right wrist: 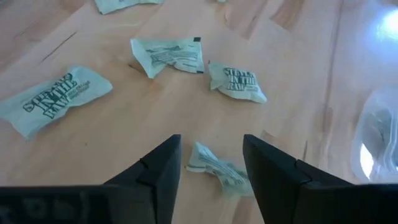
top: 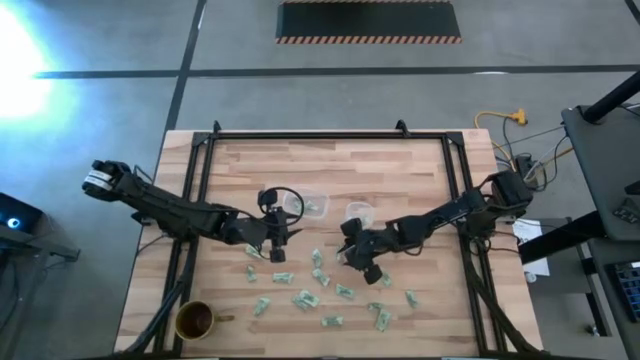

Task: Pick and place items into bin
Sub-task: Put the green stevia packet into the right transparent bin

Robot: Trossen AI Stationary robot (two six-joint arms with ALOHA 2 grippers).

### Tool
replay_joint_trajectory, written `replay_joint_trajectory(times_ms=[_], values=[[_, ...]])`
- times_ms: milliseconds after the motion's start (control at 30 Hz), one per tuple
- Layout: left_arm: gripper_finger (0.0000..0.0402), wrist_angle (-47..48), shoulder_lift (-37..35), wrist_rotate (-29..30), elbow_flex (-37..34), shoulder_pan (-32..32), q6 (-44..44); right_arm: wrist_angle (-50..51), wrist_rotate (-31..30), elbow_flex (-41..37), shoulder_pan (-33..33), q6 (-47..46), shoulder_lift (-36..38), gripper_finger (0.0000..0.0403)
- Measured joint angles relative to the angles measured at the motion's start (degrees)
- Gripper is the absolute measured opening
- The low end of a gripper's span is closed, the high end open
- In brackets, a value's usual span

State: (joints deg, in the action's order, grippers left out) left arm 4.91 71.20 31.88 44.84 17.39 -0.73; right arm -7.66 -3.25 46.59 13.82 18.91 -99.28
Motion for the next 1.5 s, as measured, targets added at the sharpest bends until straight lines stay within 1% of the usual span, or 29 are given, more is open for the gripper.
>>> replay_joint_trajectory(times_ms=[333, 500, 700, 767, 933, 1500], values=[[0.0138, -0.25, 0.0, -0.04, 0.0, 0.04, -0.44, 0.03, 0.04, 0.02, 0.0, 0.05, -0.12, 0.015], [0.0138, -0.24, 0.0, -0.05, -0.01, 0.26, -0.91, 0.01, 0.06, 0.09, 0.0, -0.1, -1.76, 0.0142], [0.0138, -0.12, 0.0, -0.13, -0.09, 0.59, -1.9, 0.22, 0.05, 2.06, 0.0, -0.28, -4.28, 0.0136], [0.0138, 0.0, 0.0, -0.11, -0.09, 0.74, -1.9, 1.53, 0.01, 2.82, 0.0, -0.28, -4.58, 0.0137], [0.0138, -0.02, 0.02, -0.15, -0.11, 1.13, -1.9, 6.13, -3.05, 4.58, -0.06, -1.16, -4.8, 0.0139], [0.0138, -0.22, 0.02, -0.15, -0.13, 1.2, -1.9, 7.89, -3.19, 4.79, -0.23, -2.4, -4.37, 0.0132]])
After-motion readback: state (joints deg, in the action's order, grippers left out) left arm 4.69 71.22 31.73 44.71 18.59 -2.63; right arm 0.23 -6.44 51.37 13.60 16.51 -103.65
